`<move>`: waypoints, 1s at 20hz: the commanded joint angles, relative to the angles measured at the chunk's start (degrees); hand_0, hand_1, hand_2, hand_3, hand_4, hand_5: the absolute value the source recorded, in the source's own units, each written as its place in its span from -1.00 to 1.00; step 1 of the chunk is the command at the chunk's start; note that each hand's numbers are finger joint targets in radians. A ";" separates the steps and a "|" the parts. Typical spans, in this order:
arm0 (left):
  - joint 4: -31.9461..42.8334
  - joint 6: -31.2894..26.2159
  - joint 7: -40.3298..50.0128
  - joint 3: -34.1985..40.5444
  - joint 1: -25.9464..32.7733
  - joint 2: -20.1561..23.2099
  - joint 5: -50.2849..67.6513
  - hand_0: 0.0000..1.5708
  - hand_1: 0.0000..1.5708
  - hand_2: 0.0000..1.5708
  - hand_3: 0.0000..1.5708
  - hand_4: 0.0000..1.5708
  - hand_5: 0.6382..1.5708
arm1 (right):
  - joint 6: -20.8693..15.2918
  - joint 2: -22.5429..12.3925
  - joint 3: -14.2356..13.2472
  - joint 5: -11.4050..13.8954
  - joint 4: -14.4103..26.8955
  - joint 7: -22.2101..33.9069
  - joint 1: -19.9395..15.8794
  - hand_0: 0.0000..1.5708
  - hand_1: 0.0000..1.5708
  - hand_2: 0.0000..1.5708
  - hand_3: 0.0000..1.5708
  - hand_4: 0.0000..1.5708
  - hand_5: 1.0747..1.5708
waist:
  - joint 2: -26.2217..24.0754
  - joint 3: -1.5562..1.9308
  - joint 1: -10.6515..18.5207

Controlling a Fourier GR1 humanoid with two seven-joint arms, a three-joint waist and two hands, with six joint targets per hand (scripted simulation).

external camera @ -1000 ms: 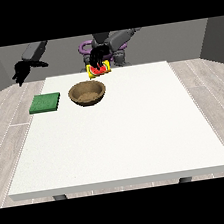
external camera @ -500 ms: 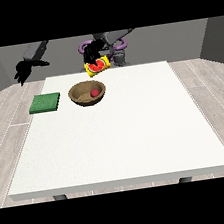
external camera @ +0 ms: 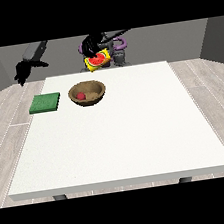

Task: Pick the cup and pour the ball into the bowl, then pick the bowl and place it on the pad

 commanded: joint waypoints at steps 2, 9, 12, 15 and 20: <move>-4.38 5.42 -1.27 5.96 5.74 0.34 5.82 0.72 0.72 1.00 1.00 0.52 0.75 | 0.99 1.12 -0.21 -1.38 1.24 3.50 0.56 -1.00 -1.00 -1.00 -1.00 -0.41 0.94 | -0.30 -0.08 3.73; -12.51 17.80 -5.06 24.27 9.36 5.93 22.47 -0.65 -0.65 1.00 1.00 0.28 1.00 | -4.53 0.48 -2.97 -2.89 0.81 4.51 -1.55 -1.00 -1.00 -1.00 -1.00 -0.40 0.95 | 3.23 -0.24 12.06; -13.03 16.97 -10.71 28.73 13.03 4.57 33.23 0.09 0.09 1.00 0.98 0.18 0.97 | -5.11 0.65 -3.46 -3.59 -0.25 4.56 -2.79 -1.00 -1.00 -1.00 -1.00 -0.48 0.94 | 6.48 -0.22 11.81; -15.11 17.91 -13.62 35.21 12.49 1.56 43.56 0.58 0.58 1.00 0.58 0.16 0.95 | -5.43 1.77 -3.46 -3.79 -1.10 2.87 -3.35 -1.00 -1.00 -1.00 -1.00 -0.71 0.98 | 11.01 -0.28 11.42; -14.69 17.55 -22.48 41.52 14.08 -0.49 58.07 0.00 0.00 -0.10 -0.88 0.10 0.91 | -4.12 2.93 -2.92 -5.13 -3.59 4.85 -6.80 -1.00 -1.00 -1.00 -1.00 -0.51 0.99 | 16.36 -0.30 8.63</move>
